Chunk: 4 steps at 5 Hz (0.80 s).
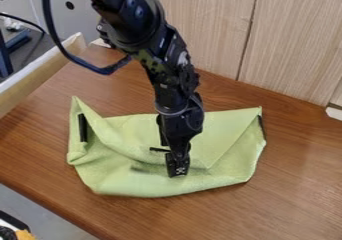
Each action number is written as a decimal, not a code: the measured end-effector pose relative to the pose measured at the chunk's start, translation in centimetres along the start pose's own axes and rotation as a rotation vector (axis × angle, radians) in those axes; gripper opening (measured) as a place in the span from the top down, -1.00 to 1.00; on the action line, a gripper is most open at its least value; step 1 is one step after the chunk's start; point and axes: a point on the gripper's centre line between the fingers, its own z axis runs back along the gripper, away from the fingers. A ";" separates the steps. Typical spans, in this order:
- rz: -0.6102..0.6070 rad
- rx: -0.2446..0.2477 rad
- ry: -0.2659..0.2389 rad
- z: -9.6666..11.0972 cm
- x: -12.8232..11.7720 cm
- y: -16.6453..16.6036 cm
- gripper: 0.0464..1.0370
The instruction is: Fold the cloth from bottom left to top right
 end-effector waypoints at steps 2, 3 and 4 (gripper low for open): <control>0.011 0.062 -0.033 3.0 0.6 1.0 -0.93; 0.021 0.090 -0.064 5.6 1.1 1.3 -0.93; 0.025 0.105 -0.125 8.9 1.3 0.9 -0.93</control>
